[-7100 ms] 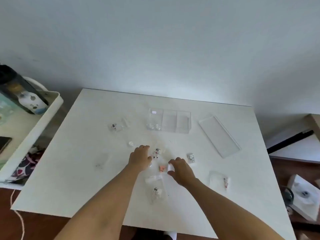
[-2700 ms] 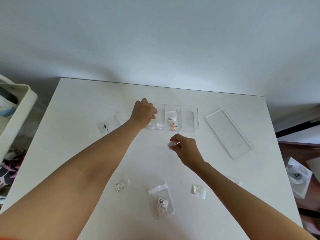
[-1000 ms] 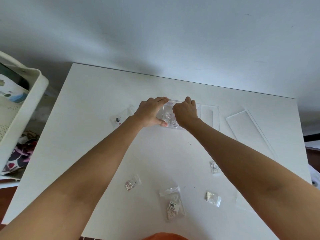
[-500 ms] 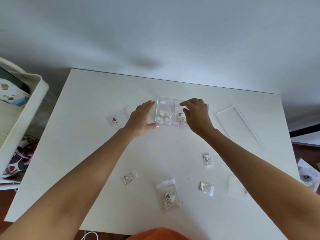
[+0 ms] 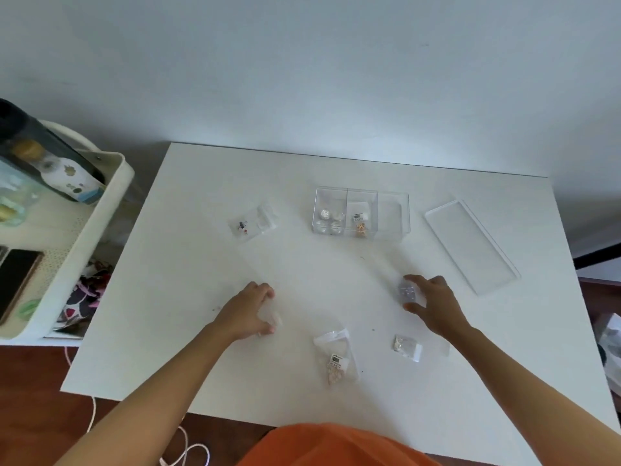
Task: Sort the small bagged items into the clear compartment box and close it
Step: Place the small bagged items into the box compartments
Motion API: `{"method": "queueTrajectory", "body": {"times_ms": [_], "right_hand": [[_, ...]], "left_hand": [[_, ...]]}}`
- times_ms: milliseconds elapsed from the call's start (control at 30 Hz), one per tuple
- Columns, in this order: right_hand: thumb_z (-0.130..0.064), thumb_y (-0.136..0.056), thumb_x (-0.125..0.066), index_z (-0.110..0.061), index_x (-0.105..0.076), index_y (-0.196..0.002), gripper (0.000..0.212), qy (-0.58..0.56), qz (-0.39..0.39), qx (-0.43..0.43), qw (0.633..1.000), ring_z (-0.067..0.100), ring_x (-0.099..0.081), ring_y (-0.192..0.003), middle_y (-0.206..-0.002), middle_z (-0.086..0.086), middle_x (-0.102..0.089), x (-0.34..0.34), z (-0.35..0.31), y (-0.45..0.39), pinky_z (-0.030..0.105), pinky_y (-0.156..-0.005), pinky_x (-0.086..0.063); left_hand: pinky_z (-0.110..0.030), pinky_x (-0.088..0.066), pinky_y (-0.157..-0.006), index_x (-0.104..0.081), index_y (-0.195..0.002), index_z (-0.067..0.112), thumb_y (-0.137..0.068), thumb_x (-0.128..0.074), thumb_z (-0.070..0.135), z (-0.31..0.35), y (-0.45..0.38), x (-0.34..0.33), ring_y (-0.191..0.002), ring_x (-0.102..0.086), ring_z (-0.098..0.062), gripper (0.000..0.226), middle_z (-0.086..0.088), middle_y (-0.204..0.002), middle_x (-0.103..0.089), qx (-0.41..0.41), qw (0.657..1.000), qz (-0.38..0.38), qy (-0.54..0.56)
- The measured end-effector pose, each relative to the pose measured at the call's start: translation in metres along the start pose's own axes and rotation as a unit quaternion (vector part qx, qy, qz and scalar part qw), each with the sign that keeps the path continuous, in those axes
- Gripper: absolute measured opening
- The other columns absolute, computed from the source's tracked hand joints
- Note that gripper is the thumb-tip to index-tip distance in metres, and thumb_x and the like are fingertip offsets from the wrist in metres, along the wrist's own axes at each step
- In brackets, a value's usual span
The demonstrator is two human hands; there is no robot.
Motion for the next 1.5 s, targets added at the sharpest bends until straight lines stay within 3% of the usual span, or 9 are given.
{"method": "queueTrajectory", "body": {"times_ms": [167, 400, 633, 733, 867, 967, 1133, 1367, 1500], "right_hand": [[-0.011, -0.077, -0.076, -0.022, -0.057, -0.121, 0.049, 0.019, -0.003, 0.025, 1.0, 0.032, -0.054, -0.087, -0.103, 0.013, -0.047, -0.003, -0.008, -0.001, 0.036, -0.08, -0.051], [0.001, -0.076, -0.069, -0.006, -0.062, -0.092, 0.02, 0.039, -0.019, 0.028, 0.999, 0.034, -0.058, -0.08, -0.093, 0.014, -0.057, -0.001, -0.016, -0.008, 0.034, -0.069, -0.049], [0.003, -0.082, -0.061, -0.016, -0.067, -0.096, 0.024, -0.011, 0.021, 0.033, 0.999, 0.026, -0.06, -0.075, -0.084, 0.008, -0.066, 0.001, -0.019, -0.007, 0.03, -0.066, -0.049], [-0.003, -0.084, -0.062, -0.016, -0.065, -0.089, 0.014, -0.069, 0.051, 0.011, 0.996, 0.024, -0.058, -0.07, -0.081, 0.006, -0.066, 0.009, -0.021, -0.008, 0.025, -0.06, -0.041], [-0.007, -0.087, -0.056, -0.014, -0.055, -0.081, 0.009, -0.186, 0.062, -0.043, 0.98, 0.022, -0.066, -0.06, -0.073, 0.009, -0.068, 0.026, -0.023, -0.008, 0.031, -0.055, -0.053], [-0.007, -0.082, -0.056, -0.013, -0.056, -0.079, 0.007, -0.236, 0.086, -0.071, 0.965, 0.017, -0.067, -0.058, -0.073, 0.01, -0.069, 0.036, -0.022, -0.005, 0.035, -0.059, -0.055], [-0.009, -0.08, -0.062, -0.015, -0.068, -0.089, 0.013, -0.266, 0.107, -0.08, 0.955, 0.018, -0.064, -0.067, -0.068, 0.003, -0.069, 0.047, -0.018, 0.001, 0.023, -0.059, -0.049], [-0.009, -0.079, -0.067, -0.018, -0.064, -0.071, 0.012, -0.301, 0.126, -0.084, 0.942, 0.006, -0.05, -0.048, -0.065, 0.006, -0.069, 0.052, -0.009, 0.01, 0.008, -0.042, -0.037], [-0.016, -0.078, -0.07, -0.019, -0.063, -0.07, 0.012, -0.308, 0.134, -0.099, 0.937, -0.003, -0.055, -0.048, -0.063, -0.003, -0.069, 0.051, -0.003, 0.011, 0.009, -0.045, -0.039]], "left_hand": [[-0.034, -0.049, -0.076, -0.053, -0.105, 0.017, -0.068, -0.076, 0.02, -0.001, 0.012, -0.01, -0.085, -0.058, -0.02, 0.044, 0.003, -0.103, -0.052, 0.012, 0.999, 0.027, -0.023], [-0.031, -0.049, -0.069, -0.057, -0.093, 0.014, -0.074, -0.067, 0.008, 0.001, 0.008, -0.015, -0.07, -0.055, -0.017, 0.022, 0.003, -0.079, -0.062, 0.014, 1.0, 0.027, 0.007], [-0.03, -0.046, -0.066, -0.058, -0.08, 0.01, -0.079, -0.06, 0.01, 0.028, -0.011, 0.002, -0.075, -0.063, -0.027, 0.002, -0.007, -0.079, -0.07, -0.024, 0.996, 0.057, 0.069], [-0.026, -0.043, -0.068, -0.061, -0.081, 0.006, -0.083, -0.059, 0.007, 0.06, -0.03, 0.022, -0.072, -0.058, -0.025, 0.003, -0.006, -0.074, -0.064, -0.064, 0.99, 0.101, 0.08], [-0.031, -0.049, -0.081, -0.069, -0.089, 0.003, -0.084, -0.052, -0.002, 0.107, -0.062, 0.046, -0.085, -0.065, -0.029, 0.018, -0.017, -0.092, -0.07, -0.115, 0.979, 0.146, 0.088], [-0.027, -0.048, -0.079, -0.071, -0.093, 0.007, -0.088, -0.051, 0.002, 0.139, -0.085, 0.06, -0.087, -0.065, -0.026, 0.021, -0.015, -0.095, -0.07, -0.139, 0.97, 0.181, 0.081], [-0.036, -0.054, -0.075, -0.066, -0.092, 0.012, -0.083, -0.061, 0.012, 0.176, -0.114, 0.072, -0.085, -0.065, -0.028, 0.01, -0.007, -0.093, -0.073, -0.127, 0.965, 0.219, 0.072], [-0.036, -0.051, -0.075, -0.066, -0.094, 0.012, -0.083, -0.06, 0.01, 0.194, -0.144, 0.061, -0.092, -0.063, -0.031, 0.013, -0.009, -0.095, -0.072, -0.113, 0.973, 0.199, 0.023], [-0.035, -0.05, -0.084, -0.067, -0.096, 0.014, -0.081, -0.064, 0.012, 0.194, -0.156, 0.053, -0.1, -0.063, -0.029, 0.015, -0.006, -0.101, -0.073, -0.104, 0.98, 0.164, -0.036]]}}
Point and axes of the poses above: each hand's wrist, its own y-axis away from the middle knuckle, its own x-axis out of the back of the hand, z = x × y, the point moved 3 cm from there along -y, towards the middle knuckle
